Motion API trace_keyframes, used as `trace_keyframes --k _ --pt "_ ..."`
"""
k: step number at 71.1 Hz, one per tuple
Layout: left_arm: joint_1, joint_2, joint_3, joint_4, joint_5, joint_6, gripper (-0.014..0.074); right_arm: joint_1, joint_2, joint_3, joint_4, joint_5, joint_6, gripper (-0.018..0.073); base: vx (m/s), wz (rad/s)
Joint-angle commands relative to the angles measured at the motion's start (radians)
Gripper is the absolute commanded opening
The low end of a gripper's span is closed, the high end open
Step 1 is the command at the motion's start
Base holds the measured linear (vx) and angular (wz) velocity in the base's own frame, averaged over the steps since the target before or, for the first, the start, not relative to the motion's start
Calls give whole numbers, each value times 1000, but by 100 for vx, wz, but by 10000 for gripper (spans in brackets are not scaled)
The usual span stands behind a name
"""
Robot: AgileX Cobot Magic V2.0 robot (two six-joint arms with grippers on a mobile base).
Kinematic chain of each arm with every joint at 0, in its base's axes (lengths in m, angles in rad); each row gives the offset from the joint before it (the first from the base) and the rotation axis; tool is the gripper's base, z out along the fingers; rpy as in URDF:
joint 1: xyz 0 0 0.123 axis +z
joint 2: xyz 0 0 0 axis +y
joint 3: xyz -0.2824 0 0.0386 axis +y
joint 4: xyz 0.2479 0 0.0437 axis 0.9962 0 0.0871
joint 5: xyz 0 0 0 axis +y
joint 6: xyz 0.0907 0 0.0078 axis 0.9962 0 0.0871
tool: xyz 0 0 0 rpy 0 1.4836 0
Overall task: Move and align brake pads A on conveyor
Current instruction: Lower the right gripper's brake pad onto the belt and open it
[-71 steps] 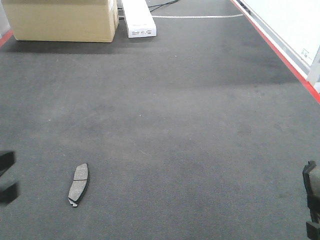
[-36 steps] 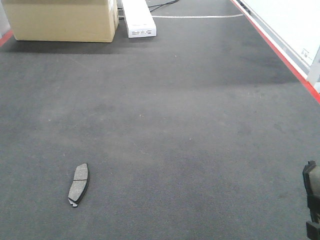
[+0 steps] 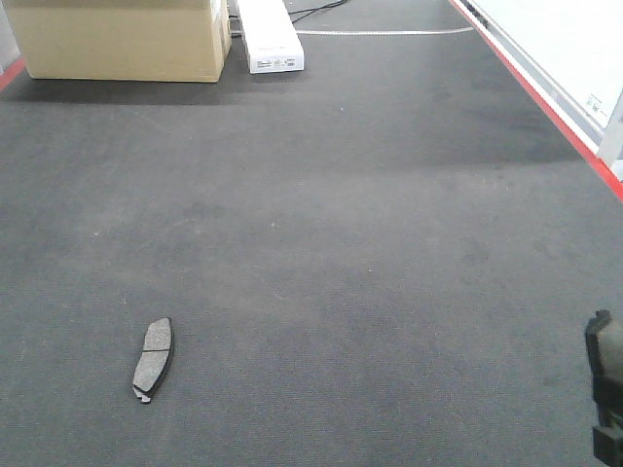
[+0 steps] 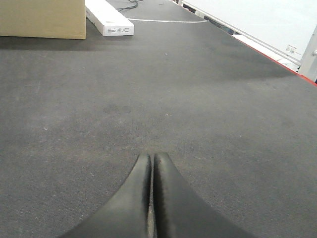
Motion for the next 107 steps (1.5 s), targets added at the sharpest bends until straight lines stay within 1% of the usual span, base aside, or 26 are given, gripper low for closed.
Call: trace_keyframes --k 1,9,17,26,41,54,57,62,71,80,92,98,107 --pt "-3 3 -25 2 -80 0 -8 1 39 -55 38 -93 0 161 0 0" --pt "-3 3 -25 2 -80 0 -8 1 141 -121 40 -107 -5 162 0 0" --pt "-3 3 -25 2 -80 0 -8 1 307 -222 40 -131 -16 162 0 0" --pt "-3 3 -25 2 -80 0 -8 1 489 -346 41 -129 -16 163 0 0" --pt "-3 3 -25 2 -80 0 -8 1 763 -518 72 -107 -29 166 0 0" --pt "-3 3 -25 2 -80 0 -8 3 940 -620 152 -46 -35 174 0 0" --pt "-3 3 -25 2 -80 0 -8 12 977 -633 168 -32 -47 176 0 0" --pt "-3 3 -25 2 -80 0 -8 38 1022 -649 168 -26 -60 178 0 0" --pt "-3 3 -25 2 -80 0 -8 81 1093 -662 169 -27 -48 182 0 0" --pt "-3 3 -25 2 -80 0 -8 82 1140 -662 169 -48 -14 185 0 0" --pt "-3 3 -25 2 -80 0 -8 82 1181 -662 169 -59 4 198 0 0" --pt "-3 3 -25 2 -80 0 -8 82 1190 -662 169 -52 18 237 0 0" --pt "-3 3 -25 2 -80 0 -8 82 1192 -662 169 -47 19 329 0 0"
